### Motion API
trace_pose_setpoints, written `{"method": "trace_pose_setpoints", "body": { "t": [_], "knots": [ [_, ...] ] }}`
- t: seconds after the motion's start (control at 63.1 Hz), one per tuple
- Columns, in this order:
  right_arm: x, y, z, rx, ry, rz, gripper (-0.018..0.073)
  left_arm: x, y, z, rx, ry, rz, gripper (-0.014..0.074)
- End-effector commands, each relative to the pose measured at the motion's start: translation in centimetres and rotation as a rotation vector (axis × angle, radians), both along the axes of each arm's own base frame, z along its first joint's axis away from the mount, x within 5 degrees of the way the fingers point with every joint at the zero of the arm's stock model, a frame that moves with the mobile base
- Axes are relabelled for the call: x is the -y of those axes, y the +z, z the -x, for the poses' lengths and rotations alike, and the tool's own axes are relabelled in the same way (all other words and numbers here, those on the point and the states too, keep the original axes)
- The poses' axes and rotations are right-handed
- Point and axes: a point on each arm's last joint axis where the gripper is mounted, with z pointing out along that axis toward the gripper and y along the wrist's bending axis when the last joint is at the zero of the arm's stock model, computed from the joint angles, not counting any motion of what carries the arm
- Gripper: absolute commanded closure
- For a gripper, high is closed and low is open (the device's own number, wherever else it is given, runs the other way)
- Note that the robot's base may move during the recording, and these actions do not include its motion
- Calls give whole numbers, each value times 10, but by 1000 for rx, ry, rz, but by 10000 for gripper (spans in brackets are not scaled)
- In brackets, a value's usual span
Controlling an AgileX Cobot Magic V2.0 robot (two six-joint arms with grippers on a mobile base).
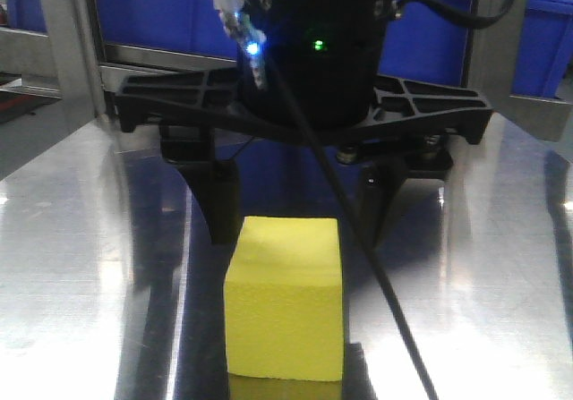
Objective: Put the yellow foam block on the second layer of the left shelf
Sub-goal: 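Lower the right gripper around the yellow foam block, then close the right gripper on the block and lift it off the table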
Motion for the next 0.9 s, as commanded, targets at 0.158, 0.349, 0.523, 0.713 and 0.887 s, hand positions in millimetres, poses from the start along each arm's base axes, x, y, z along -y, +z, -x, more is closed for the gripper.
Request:
{"method": "trace_pose_setpoints", "body": {
  "t": [0.158,0.349,0.523,0.713,0.887],
  "knots": [
    [-3,9,-4,39,-5,-25,-68,0,0,1,79,-4,8,472],
    [-7,-3,-4,4,-11,-10,-68,0,0,1,79,-4,8,472],
    [-11,-13,-5,-22,-16,-4,-67,0,0,1,79,-4,8,472],
    [-11,-15,-5,-26,-17,-3,-27,0,0,1,79,-4,8,472],
    [-11,-15,-5,-26,-17,-3,64,0,0,1,79,-4,8,472]
  ]
}}
